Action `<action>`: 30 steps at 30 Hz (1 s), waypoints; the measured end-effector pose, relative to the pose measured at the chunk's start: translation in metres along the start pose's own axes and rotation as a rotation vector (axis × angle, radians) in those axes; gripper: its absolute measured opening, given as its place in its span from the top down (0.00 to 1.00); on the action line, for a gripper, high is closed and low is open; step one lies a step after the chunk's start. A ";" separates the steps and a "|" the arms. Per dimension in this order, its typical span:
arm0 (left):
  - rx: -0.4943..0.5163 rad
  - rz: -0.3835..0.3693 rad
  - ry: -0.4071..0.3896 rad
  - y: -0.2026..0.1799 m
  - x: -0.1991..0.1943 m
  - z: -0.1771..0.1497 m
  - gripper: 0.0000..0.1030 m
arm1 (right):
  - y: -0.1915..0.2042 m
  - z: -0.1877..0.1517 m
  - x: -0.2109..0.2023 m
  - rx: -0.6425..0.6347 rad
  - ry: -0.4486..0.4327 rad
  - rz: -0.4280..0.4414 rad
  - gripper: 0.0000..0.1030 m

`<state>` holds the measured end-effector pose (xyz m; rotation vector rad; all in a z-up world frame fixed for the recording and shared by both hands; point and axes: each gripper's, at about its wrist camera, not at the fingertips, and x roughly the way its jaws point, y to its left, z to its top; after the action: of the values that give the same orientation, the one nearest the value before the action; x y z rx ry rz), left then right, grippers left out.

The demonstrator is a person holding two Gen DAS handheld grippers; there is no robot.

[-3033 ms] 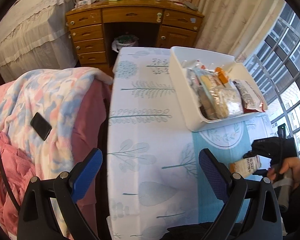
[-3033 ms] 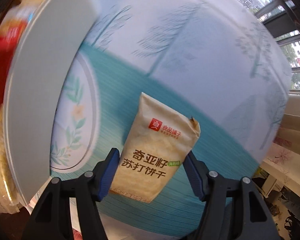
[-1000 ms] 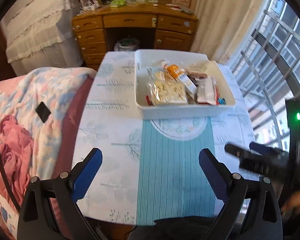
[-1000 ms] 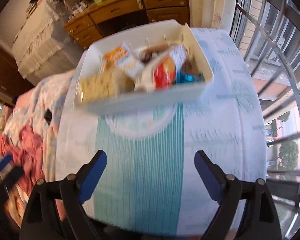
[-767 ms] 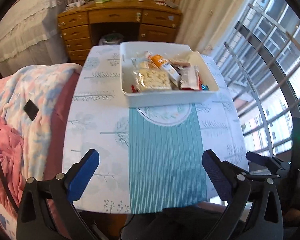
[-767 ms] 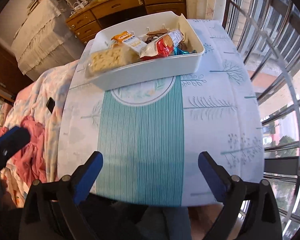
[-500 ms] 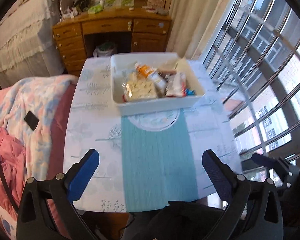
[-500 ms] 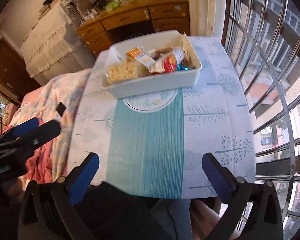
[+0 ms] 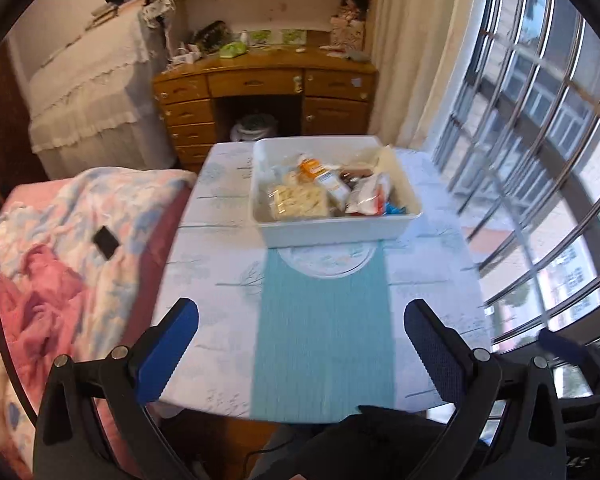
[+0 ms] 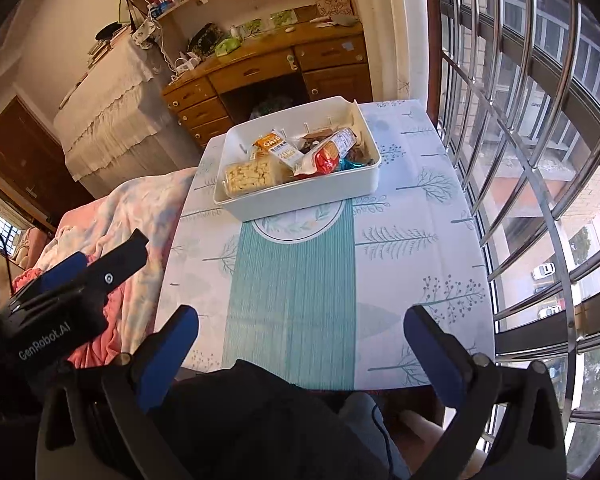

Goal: Organize snacks

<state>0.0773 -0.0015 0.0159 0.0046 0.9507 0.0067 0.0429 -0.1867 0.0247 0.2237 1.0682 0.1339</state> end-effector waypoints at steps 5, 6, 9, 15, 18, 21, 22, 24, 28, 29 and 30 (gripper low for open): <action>0.008 0.035 0.018 -0.009 -0.001 -0.007 0.01 | -0.006 -0.002 -0.004 -0.015 -0.022 0.000 0.00; 0.010 0.041 0.021 -0.010 -0.001 -0.007 0.01 | -0.007 -0.002 -0.004 -0.016 -0.024 -0.001 0.00; 0.003 0.049 0.024 -0.011 0.000 -0.009 0.01 | -0.007 -0.002 -0.005 -0.025 -0.025 0.002 0.00; -0.004 0.052 0.046 -0.014 0.006 -0.010 0.01 | -0.010 0.000 -0.003 -0.028 -0.014 0.003 0.00; -0.007 0.052 0.055 -0.014 0.010 -0.010 0.01 | -0.013 0.002 -0.002 -0.030 -0.006 0.000 0.00; -0.008 0.048 0.066 -0.014 0.014 -0.009 0.01 | -0.014 0.004 0.000 -0.029 0.001 -0.004 0.00; -0.008 0.047 0.070 -0.014 0.015 -0.009 0.01 | -0.014 0.004 0.001 -0.027 0.004 -0.005 0.00; -0.009 0.047 0.078 -0.013 0.018 -0.009 0.01 | -0.015 0.005 0.003 -0.024 0.012 -0.005 0.00; -0.005 0.046 0.090 -0.013 0.021 -0.008 0.01 | -0.015 0.006 0.007 -0.019 0.027 -0.007 0.00; -0.004 0.046 0.093 -0.013 0.022 -0.008 0.01 | -0.015 0.006 0.008 -0.016 0.031 -0.007 0.00; -0.004 0.046 0.096 -0.013 0.023 -0.008 0.01 | -0.015 0.005 0.009 -0.015 0.033 -0.008 0.00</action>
<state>0.0839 -0.0146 -0.0076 0.0229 1.0468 0.0517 0.0520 -0.1997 0.0159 0.2044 1.1005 0.1389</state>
